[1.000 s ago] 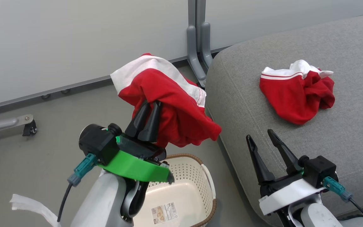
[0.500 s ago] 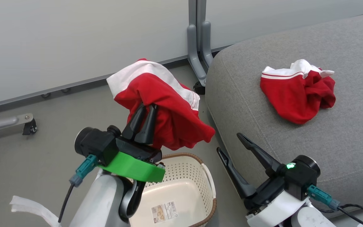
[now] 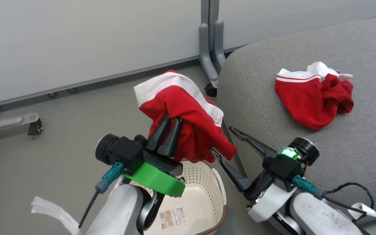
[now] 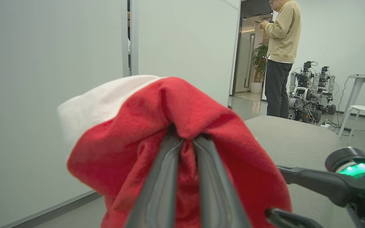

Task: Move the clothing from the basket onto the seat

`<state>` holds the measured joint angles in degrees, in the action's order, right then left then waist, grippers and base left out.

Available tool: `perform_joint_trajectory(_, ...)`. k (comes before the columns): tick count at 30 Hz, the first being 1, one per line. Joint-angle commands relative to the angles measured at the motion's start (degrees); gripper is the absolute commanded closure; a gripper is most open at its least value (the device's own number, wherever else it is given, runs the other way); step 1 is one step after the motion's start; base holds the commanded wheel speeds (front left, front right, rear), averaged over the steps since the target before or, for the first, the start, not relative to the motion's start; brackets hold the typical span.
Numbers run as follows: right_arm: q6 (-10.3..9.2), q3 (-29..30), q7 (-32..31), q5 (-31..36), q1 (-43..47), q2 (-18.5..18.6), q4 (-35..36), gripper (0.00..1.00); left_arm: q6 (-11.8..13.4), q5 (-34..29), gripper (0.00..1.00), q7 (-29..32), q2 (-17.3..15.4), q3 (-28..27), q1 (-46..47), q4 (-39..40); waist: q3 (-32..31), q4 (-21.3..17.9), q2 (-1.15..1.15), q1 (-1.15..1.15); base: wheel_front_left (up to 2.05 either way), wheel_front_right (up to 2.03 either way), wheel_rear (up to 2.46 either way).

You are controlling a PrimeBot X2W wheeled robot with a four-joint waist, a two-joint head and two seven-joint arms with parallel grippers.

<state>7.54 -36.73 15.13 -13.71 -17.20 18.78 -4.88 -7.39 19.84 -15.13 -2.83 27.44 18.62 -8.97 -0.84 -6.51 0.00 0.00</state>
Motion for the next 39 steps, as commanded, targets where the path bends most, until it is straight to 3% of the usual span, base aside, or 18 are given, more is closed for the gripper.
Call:
perform_joint_trajectory(1,-0.1,-1.0,0.0,0.2,-1.2,0.3,-1.8,0.0,-0.1,-0.4,1.0,0.0,-0.1,0.5,1.0,0.0,-0.2,0.4,0.0,0.0,0.0,0.0,0.0)
perform_joint_trajectory(14,-0.1,-11.5,0.0,1.5,-12.7,-0.2,-16.1,0.0,-0.1,0.0,1.0,0.0,-0.1,8.1,2.2,-1.5,-1.1,2.4,0.0,0.0,0.0,0.0,0.0)
perform_joint_trajectory(27,-0.1,-13.2,0.0,1.3,-14.9,-3.4,-19.2,0.0,-0.1,1.8,1.0,0.0,-0.1,11.6,3.0,-3.2,-1.6,3.2,0.0,0.0,0.0,0.0,0.0)
perform_joint_trajectory(28,-0.1,-13.2,0.0,0.9,-14.7,-3.5,-19.1,0.88,-0.1,1.8,1.0,0.0,-0.1,11.6,3.0,-3.2,-1.6,3.2,0.0,0.0,0.0,0.0,0.0)
perform_joint_trajectory(29,-0.1,-13.0,0.0,0.7,-14.5,-3.7,-18.5,1.0,-0.1,1.8,1.0,0.0,-0.1,11.7,3.1,-3.3,-1.6,3.2,0.0,0.0,0.0,0.0,0.0)
perform_joint_trajectory(39,-0.1,-9.4,0.0,-1.5,-12.0,-3.9,-14.5,1.0,-0.1,1.9,1.0,0.0,-0.1,10.7,2.6,-3.1,-1.5,3.2,0.0,0.0,0.0,0.0,0.0)
